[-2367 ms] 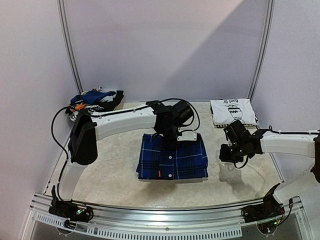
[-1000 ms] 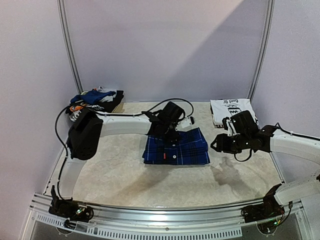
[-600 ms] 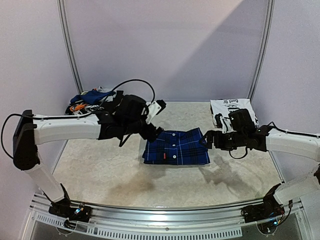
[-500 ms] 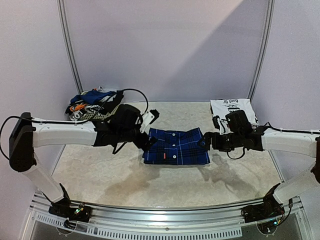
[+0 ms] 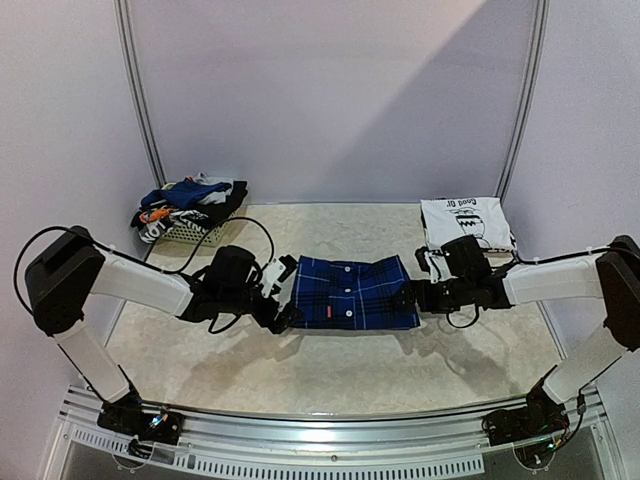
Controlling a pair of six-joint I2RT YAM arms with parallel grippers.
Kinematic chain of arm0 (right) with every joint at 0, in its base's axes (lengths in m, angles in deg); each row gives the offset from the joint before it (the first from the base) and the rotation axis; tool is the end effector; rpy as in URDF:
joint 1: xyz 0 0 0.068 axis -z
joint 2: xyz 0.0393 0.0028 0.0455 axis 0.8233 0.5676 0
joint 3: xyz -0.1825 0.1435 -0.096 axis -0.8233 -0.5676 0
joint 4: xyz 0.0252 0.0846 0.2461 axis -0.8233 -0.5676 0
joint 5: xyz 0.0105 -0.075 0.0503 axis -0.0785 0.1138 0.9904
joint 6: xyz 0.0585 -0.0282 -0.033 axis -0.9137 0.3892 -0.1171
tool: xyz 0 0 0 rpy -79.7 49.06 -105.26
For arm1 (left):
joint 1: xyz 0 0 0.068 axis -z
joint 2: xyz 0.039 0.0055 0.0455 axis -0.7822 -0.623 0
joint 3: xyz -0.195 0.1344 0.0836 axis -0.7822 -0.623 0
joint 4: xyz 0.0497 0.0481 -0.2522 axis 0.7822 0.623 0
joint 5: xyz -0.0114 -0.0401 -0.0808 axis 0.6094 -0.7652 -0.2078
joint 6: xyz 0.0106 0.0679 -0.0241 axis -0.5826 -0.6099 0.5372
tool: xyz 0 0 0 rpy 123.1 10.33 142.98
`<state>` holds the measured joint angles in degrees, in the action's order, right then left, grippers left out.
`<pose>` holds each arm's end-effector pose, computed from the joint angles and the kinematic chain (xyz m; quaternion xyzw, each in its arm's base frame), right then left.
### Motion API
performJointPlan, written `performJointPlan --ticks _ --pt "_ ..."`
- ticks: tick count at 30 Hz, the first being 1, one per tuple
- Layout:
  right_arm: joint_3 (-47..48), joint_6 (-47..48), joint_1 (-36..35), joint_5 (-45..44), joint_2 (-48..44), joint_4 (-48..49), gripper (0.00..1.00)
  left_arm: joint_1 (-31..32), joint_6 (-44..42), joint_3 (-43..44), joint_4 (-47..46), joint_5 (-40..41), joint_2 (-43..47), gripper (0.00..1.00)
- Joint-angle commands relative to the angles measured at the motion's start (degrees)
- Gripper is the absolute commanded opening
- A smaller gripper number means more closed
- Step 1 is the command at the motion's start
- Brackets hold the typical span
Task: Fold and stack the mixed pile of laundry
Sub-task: Smooth out the square-folded shirt at the center of the board.
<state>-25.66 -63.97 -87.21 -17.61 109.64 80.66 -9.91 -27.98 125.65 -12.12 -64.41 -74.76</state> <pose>0.2534 0.1749 0.1221 -0.0792 0.9198 0.2834 0.2596 0.2467 -0.2294 0.1056 0.3570 0.8272 -0.2044 0.3827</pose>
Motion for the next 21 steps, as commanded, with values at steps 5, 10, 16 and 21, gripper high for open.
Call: performJointPlan --ticks 5,10,16,21 --pt "-1.53 1.75 0.33 5.25 5.15 7.71 0.85 -2.36 0.46 -1.50 -10.27 -10.20 -6.18 0.99" --pt "-1.77 0.86 0.34 8.09 6.22 9.76 0.65 -2.45 1.12 -1.05 -15.08 -12.12 -8.82 0.90" --pt "-2.28 -0.46 0.38 11.56 6.52 12.84 0.32 -2.35 1.90 -0.03 -18.66 -16.14 -9.98 0.43" --pt "-2.75 -2.84 0.41 14.09 7.24 14.26 0.01 -2.04 5.80 -0.43 -19.44 -17.23 -8.32 0.00"
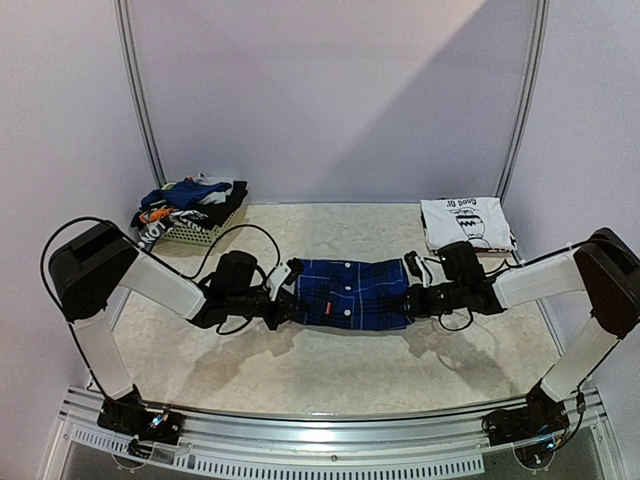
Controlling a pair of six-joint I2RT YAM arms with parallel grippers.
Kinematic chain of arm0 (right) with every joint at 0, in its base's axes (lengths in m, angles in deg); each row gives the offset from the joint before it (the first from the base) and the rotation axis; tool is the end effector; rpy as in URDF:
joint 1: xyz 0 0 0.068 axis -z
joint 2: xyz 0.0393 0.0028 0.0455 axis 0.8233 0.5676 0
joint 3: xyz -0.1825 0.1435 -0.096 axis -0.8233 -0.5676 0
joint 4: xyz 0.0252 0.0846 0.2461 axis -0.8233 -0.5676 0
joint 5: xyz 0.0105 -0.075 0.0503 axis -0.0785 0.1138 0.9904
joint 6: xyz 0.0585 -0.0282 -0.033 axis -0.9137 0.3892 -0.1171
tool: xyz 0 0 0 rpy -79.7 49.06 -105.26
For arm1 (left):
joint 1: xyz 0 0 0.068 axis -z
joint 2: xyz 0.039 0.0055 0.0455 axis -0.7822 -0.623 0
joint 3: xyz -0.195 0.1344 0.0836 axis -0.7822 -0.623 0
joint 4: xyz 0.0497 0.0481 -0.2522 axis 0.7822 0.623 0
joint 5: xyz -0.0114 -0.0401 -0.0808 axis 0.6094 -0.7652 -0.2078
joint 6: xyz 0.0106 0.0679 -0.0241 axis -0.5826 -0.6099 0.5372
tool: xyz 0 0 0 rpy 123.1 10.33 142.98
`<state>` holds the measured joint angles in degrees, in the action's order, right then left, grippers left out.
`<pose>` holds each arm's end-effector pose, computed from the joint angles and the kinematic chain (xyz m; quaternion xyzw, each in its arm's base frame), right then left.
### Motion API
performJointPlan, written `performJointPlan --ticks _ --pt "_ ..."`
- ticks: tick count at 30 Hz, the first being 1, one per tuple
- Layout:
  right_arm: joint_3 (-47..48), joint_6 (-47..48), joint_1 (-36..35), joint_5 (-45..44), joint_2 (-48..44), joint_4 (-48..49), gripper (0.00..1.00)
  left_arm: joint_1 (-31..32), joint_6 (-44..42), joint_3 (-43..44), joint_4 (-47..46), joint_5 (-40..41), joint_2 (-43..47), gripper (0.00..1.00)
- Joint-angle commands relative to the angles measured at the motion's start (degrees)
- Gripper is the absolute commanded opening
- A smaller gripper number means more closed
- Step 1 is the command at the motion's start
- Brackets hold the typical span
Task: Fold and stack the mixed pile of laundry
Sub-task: Smooth out the square-folded shirt at the center of the board.
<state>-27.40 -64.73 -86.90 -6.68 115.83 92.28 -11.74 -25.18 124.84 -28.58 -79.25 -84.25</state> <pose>0.2559 0.1871 0.1031 -0.1110 0.8920 0.3691 0.2361 0.2534 -0.2406 0.0811 0.3714 0.7825 -0.3255 0.3791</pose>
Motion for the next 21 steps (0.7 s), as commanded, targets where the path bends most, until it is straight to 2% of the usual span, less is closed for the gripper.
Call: performJointPlan --ticks 1,5,10,14,17,21 --pt "-1.28 -2.68 0.04 3.22 0.28 2.31 0.00 -0.03 4.20 -0.16 -2.50 -2.06 2.45 0.00" --pt "-2.53 -5.60 0.00 -0.44 -4.78 -2.68 0.00 1.66 9.14 -1.23 4.33 0.97 10.18 0.00" --pt "-3.30 -8.51 -0.21 -6.49 -9.92 -5.64 0.00 5.57 13.90 0.61 17.49 9.95 16.65 0.00" --pt "-1.26 -7.97 -0.24 -7.55 -5.25 -2.40 0.00 4.79 15.40 6.27 23.76 12.65 9.35 0.00" --pt "1.11 -7.51 -0.24 -6.42 1.78 -0.96 0.00 3.43 17.82 9.63 27.16 11.44 2.27 0.00" --pt "2.33 -7.13 -0.25 -5.99 6.82 -1.74 0.00 2.78 21.45 8.77 28.12 12.23 -0.20 0.00"
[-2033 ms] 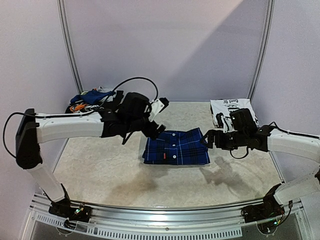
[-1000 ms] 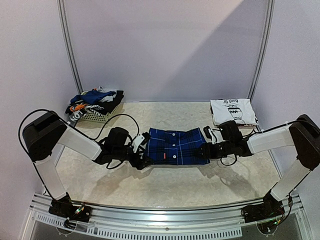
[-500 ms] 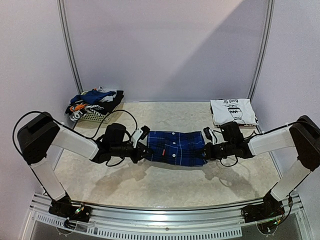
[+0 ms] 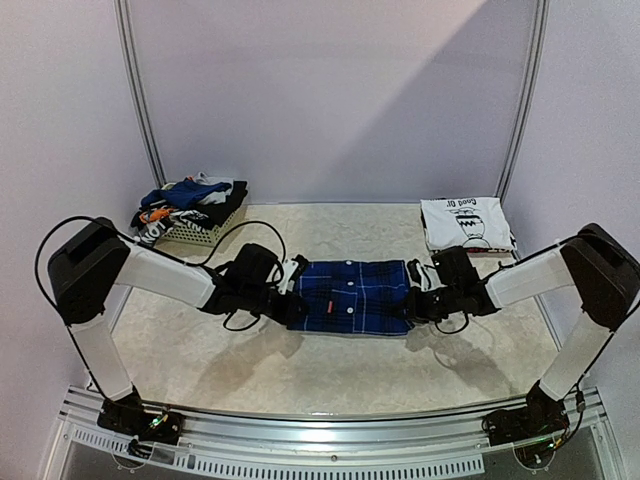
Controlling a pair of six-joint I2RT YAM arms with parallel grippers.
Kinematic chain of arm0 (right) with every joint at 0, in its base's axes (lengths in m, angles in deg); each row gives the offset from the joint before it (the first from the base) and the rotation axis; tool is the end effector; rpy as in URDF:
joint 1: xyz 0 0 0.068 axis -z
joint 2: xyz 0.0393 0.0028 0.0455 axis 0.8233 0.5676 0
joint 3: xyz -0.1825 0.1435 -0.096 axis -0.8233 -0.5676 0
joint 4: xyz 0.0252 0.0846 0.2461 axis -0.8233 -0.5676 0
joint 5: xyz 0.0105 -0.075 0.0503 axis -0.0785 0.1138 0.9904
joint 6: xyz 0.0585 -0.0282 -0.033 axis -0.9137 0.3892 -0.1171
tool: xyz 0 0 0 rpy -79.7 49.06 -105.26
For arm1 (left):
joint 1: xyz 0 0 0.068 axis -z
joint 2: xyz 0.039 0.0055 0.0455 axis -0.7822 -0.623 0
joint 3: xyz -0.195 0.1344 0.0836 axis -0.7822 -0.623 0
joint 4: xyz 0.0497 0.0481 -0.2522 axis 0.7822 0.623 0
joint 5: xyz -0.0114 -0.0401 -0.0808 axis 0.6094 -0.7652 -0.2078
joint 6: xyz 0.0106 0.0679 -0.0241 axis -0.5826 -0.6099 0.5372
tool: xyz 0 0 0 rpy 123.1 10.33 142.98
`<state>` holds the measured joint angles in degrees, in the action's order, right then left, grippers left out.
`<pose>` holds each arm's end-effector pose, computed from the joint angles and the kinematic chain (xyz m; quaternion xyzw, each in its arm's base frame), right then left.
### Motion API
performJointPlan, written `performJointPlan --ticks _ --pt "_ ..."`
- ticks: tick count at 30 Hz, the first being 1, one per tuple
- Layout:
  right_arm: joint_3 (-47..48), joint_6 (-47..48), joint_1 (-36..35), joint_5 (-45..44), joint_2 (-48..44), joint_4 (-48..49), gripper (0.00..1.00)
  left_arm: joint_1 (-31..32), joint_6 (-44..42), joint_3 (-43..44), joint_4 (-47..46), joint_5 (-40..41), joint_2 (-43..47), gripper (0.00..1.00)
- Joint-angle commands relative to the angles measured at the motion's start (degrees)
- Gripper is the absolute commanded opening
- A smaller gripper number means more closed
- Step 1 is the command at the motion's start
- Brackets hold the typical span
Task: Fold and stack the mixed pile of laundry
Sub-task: Smooth out the square-folded shirt at the center of the board.
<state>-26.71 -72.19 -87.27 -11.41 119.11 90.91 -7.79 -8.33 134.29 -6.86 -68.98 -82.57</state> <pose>0.2582 0.1855 0.0859 -0.0331 0.9170 0.3398 0.2063 0.2546 -0.2607 0.0961 0.2426 0.8814 -0.2865 0.2866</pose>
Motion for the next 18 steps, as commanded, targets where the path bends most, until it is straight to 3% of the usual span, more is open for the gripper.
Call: performJointPlan --ticks 1,7,9,12,18 --pt "1.70 0.47 0.07 -1.48 3.73 -0.96 0.00 -1.33 5.29 -1.10 6.73 2.54 -1.94 0.00" --pt "3.48 2.39 -0.40 -2.61 2.34 -6.24 0.00 -1.67 7.15 -0.50 9.95 3.15 -3.51 0.00" --pt "4.32 2.87 -0.80 -2.42 1.62 -8.26 0.05 -1.67 7.82 -0.96 11.05 4.00 -2.60 0.03" --pt "6.25 3.78 -1.31 -2.38 -0.08 -11.88 0.24 -1.59 7.87 -1.25 13.64 5.93 0.20 0.15" --pt "11.24 5.48 -1.49 -7.67 -6.56 -22.56 0.60 -0.76 7.01 -0.69 20.44 11.07 9.88 0.58"
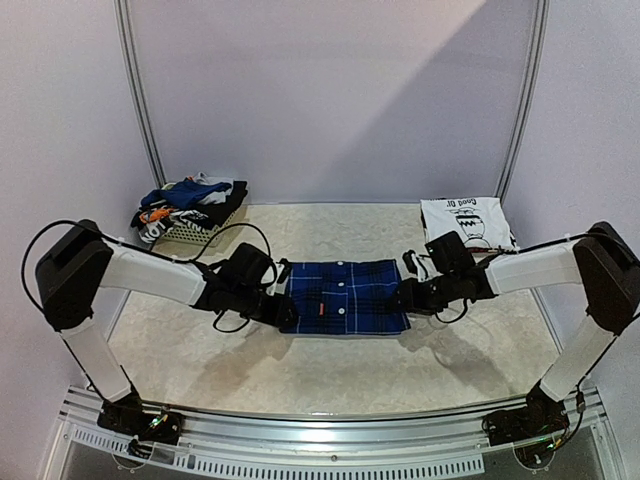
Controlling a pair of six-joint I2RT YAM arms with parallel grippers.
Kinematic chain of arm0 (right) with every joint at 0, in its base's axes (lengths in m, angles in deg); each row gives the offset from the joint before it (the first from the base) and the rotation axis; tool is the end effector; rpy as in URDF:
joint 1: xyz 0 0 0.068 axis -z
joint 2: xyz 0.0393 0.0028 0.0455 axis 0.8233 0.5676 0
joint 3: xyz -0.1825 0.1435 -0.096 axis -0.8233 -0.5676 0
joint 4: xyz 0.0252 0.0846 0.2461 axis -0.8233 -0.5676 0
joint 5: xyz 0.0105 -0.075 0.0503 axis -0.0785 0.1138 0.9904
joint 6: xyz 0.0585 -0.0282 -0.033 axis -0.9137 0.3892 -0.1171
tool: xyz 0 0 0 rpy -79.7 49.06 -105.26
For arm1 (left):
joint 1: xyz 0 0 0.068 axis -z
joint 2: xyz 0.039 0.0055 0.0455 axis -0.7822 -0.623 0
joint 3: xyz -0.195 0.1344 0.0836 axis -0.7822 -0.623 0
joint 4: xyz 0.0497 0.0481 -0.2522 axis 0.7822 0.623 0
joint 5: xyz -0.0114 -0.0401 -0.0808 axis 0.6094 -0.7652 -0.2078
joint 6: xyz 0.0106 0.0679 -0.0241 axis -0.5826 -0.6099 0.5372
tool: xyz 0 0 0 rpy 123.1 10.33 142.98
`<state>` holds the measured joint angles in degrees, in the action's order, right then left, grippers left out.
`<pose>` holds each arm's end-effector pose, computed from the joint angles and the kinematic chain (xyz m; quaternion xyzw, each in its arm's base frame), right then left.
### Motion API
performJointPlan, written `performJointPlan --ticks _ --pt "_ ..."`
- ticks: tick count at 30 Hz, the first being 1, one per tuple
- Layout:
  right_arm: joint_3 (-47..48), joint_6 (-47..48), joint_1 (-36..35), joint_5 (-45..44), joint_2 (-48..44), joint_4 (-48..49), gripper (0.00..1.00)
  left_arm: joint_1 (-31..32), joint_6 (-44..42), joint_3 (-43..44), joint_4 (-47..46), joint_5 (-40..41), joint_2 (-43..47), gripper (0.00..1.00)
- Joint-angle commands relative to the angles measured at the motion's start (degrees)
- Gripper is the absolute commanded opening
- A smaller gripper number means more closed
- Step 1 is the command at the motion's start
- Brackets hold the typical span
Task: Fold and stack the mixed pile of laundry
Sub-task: Smooth out the square-folded shirt at the center of the board.
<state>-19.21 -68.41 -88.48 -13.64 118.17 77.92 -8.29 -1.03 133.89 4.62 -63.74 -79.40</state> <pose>0.2655 0.1956 0.1077 -0.0601 0.9315 0.3028 0.1924 0.2460 -0.2409 0.0939 0.1647 0.9298 -0.2308 0.2346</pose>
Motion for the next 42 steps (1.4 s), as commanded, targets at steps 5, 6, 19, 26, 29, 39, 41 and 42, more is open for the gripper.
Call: performJointPlan --ticks 5,6,19,26,29,39,41,42 --pt "6.57 2.01 -0.37 -11.21 -12.37 -15.51 0.72 1.12 -0.77 1.60 16.51 14.06 15.41 0.86" --pt "6.79 2.01 -0.46 -10.56 -13.06 -15.27 0.73 1.69 -1.05 2.24 16.91 14.80 16.38 0.84" --pt "12.53 2.39 -1.58 8.60 0.18 -3.55 0.16 6.92 -3.68 21.02 10.72 7.49 -3.98 0.31" --pt "14.40 3.70 -0.39 7.67 11.05 -2.95 0.12 5.32 -4.78 22.10 9.07 10.65 -13.61 0.28" --pt "14.08 3.63 0.62 4.30 14.31 -3.47 0.11 3.86 -4.95 20.05 7.09 12.93 -16.13 0.26" --pt "16.41 4.49 -0.12 5.19 15.34 -6.96 0.12 4.02 -5.68 16.59 7.46 17.12 -14.11 0.26" --pt "17.74 5.18 -0.57 7.47 13.57 -8.20 0.13 4.61 -6.10 16.91 8.37 17.41 -11.97 0.28" --pt "18.36 5.44 -0.80 8.74 12.33 -8.56 0.14 4.96 -6.29 17.15 8.84 17.39 -10.79 0.29"
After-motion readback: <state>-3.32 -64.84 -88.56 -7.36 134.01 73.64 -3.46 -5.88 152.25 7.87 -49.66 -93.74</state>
